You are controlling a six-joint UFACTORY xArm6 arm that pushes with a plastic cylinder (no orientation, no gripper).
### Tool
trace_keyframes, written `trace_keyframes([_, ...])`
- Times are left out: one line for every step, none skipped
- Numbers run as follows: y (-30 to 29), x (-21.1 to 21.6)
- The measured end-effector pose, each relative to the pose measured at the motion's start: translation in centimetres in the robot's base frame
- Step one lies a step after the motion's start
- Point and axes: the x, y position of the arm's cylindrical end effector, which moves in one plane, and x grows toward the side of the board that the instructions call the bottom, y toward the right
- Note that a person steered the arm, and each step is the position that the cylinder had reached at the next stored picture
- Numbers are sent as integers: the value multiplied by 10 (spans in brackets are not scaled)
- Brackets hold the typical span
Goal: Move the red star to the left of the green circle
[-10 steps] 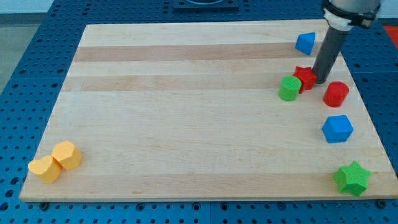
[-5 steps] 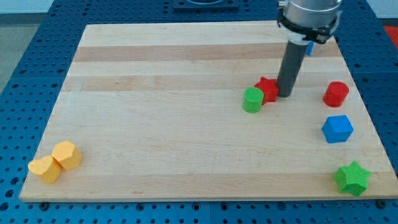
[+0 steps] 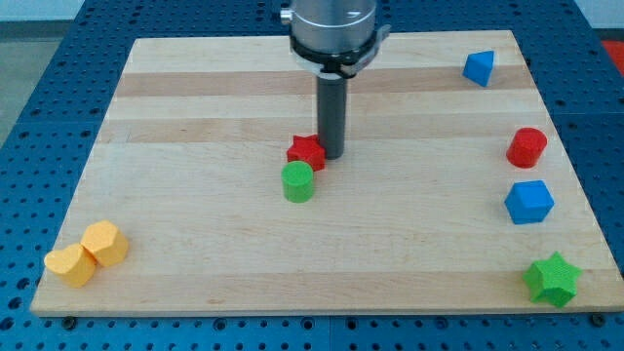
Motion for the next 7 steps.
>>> trace_keyframes([-41,-6])
trace_keyframes([-83,-4])
trace_keyframes([-131,1])
trace_keyframes([-133,2])
trace_keyframes([-145,10])
trace_keyframes([-112,-5])
trace_keyframes([-57,-11])
